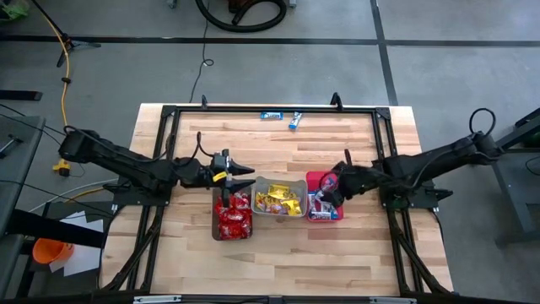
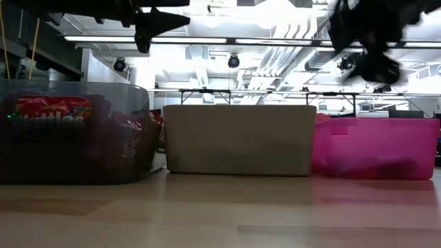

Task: Sort candy
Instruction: Put the white chocolate into the pink bin

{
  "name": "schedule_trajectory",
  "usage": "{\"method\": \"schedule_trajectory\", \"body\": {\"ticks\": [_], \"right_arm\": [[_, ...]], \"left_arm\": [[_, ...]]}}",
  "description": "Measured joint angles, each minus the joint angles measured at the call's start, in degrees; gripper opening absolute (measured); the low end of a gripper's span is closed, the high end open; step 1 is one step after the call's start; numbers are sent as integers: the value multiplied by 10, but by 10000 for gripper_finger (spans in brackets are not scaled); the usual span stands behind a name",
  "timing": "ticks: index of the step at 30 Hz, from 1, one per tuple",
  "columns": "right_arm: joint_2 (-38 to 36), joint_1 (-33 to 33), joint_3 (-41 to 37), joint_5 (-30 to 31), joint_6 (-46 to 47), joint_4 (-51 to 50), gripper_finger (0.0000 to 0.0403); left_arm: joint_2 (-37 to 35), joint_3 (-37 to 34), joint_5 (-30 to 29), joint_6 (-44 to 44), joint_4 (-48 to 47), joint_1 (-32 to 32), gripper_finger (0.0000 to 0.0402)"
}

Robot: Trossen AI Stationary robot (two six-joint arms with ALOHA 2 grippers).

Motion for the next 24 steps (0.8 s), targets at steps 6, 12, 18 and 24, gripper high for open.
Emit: {"method": "schedule_trajectory", "body": {"ticks": [6, 12, 18, 24], "right_arm": [[2, -7, 51, 106, -271, 127, 204], [22, -13, 52, 163, -575, 232, 204], [31, -23, 52, 173, -566, 262, 204], [31, -23, 52, 170, -563, 262, 204]], "left_arm": [[-28, 0, -2, 0, -1, 8, 161], [-47, 0, -2, 0, 0, 14, 161], [-50, 0, -2, -35, -2, 14, 161], [-50, 0, -2, -16, -3, 14, 161]]}}
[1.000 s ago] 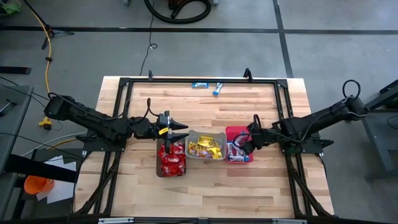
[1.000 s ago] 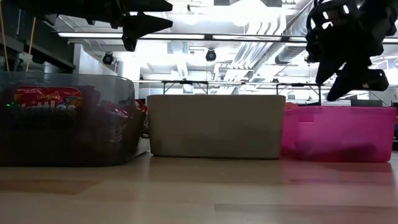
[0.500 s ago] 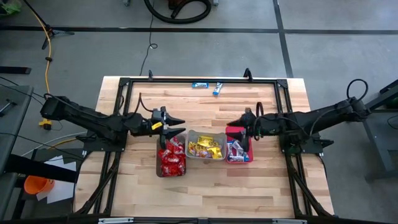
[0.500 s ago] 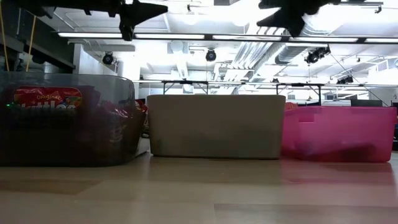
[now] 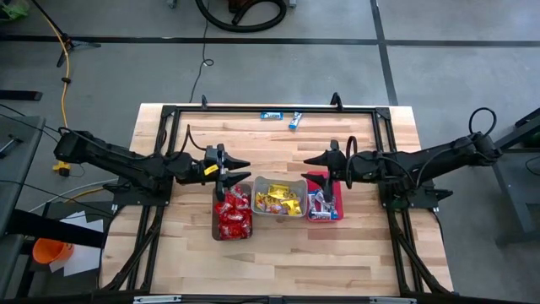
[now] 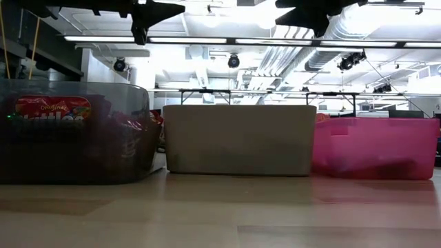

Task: Sort candy
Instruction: Put the white chocolate into the pink bin

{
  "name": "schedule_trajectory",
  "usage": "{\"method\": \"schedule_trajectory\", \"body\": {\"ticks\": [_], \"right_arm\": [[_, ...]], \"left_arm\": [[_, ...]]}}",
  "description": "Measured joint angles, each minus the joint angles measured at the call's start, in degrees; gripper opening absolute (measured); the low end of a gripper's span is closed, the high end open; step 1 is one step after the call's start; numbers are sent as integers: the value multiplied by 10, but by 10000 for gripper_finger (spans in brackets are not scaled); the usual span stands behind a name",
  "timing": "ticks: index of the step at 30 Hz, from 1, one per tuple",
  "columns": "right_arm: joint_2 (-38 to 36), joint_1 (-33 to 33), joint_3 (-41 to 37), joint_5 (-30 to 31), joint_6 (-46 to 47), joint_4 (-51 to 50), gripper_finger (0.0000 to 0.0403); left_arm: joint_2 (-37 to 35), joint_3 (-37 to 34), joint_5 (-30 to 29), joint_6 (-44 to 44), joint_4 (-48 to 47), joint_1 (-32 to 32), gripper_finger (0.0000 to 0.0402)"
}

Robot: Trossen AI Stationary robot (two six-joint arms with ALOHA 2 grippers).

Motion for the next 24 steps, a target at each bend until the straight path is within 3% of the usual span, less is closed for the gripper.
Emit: {"method": "schedule_trajectory", "body": {"ticks": [10, 17, 24], "right_arm": [[0, 0, 0, 0, 3, 1, 204], [-14, 0, 0, 5, 14, 1, 204], [-47, -24, 0, 58, -6, 3, 204]], "left_arm": [[15, 21, -7, -34, -39, 2, 161], [125, 181, -20, -40, -252, 44, 161], [274, 332, -50, -123, -381, 132, 161]]}}
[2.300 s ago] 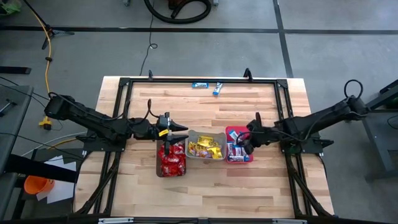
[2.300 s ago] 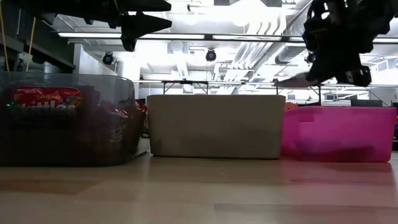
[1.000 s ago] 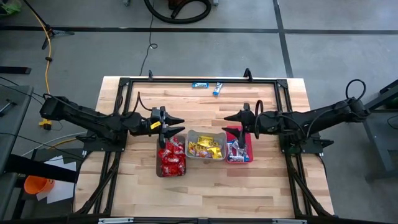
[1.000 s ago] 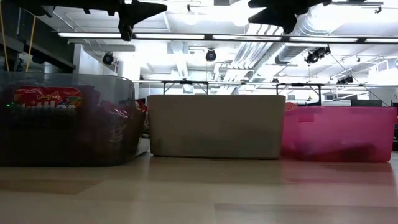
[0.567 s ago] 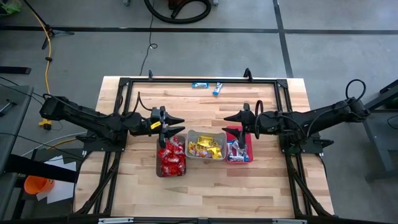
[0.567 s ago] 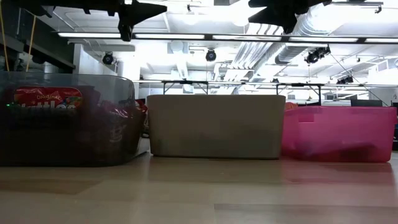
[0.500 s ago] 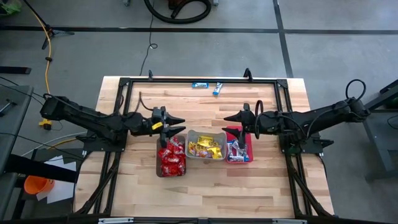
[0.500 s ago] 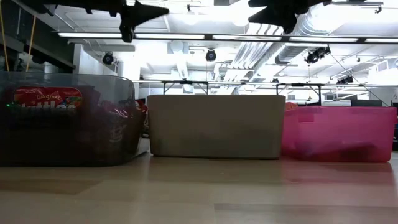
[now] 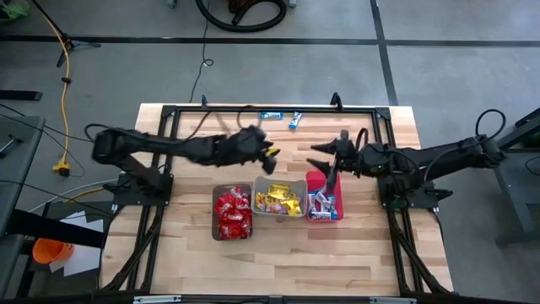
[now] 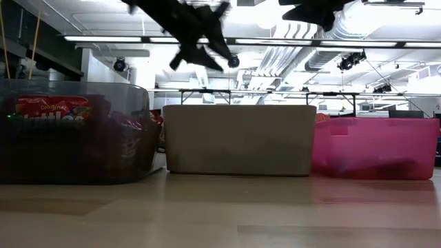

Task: Sort candy
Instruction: Put the white chocolate into the pink bin

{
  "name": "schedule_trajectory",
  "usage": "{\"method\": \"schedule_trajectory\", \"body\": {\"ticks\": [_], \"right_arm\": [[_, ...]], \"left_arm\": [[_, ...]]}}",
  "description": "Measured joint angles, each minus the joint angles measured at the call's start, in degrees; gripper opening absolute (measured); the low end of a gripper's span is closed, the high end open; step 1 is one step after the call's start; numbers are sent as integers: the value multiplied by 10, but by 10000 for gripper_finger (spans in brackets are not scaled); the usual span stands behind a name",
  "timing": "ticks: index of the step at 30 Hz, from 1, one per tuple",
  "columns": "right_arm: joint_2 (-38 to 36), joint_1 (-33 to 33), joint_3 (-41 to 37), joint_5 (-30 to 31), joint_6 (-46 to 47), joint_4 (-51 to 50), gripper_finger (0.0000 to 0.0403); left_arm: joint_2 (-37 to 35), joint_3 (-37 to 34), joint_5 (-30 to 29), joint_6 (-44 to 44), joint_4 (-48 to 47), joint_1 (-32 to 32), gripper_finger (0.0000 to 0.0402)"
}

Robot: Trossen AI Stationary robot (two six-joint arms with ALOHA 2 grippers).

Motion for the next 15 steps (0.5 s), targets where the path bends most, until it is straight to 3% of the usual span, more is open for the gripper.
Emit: {"method": "schedule_trajectory", "body": {"ticks": [7, 15], "right_arm": [[-29, -41, 0, 81, -10, -1, 204], [-49, -79, 0, 83, 33, 0, 204]], "left_arm": [[146, 114, 55, -5, -65, 94, 161], [315, 292, 131, 71, -68, 164, 161]]}}
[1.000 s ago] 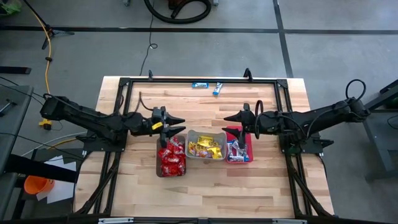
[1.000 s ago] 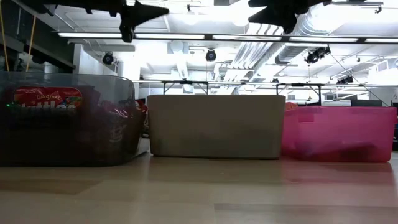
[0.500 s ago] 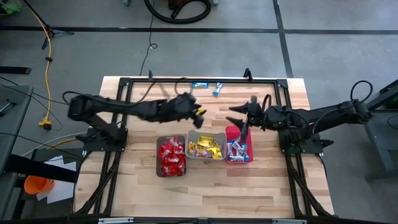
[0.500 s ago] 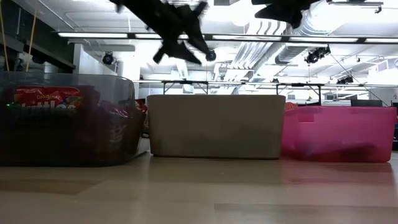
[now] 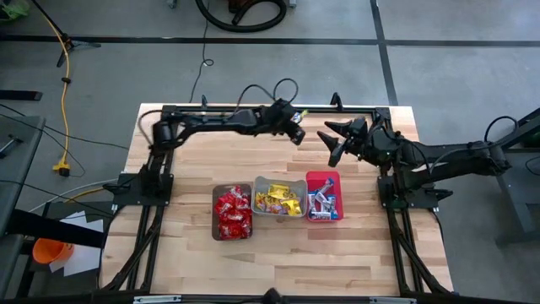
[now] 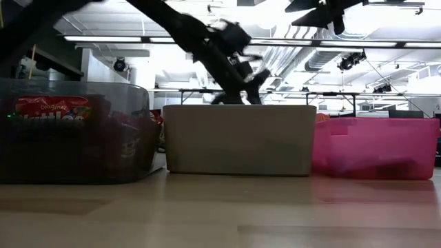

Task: Sort candy
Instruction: Put the white chocolate into the pink bin

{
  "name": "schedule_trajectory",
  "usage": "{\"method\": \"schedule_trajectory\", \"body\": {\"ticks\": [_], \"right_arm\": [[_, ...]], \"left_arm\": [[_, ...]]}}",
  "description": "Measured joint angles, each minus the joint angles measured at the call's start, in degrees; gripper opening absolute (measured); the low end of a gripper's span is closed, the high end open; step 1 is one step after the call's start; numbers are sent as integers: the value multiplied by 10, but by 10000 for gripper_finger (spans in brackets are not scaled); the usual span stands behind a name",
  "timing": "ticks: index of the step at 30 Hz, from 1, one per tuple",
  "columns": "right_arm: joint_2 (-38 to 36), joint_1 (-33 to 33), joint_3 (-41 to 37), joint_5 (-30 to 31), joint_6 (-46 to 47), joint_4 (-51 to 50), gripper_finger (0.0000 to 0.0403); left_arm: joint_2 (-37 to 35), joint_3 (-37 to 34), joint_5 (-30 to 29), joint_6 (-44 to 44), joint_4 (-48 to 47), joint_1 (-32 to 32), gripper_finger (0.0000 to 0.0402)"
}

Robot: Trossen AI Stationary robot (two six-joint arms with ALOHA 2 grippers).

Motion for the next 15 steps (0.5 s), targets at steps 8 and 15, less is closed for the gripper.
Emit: {"method": "schedule_trajectory", "body": {"ticks": [8, 15], "right_arm": [[0, -32, 0, 0, 5, -1, 204], [0, -49, 0, -2, 8, -1, 204]], "left_arm": [[90, 111, -85, -27, -27, 11, 154], [84, 109, -44, -38, -43, -4, 135]]}}
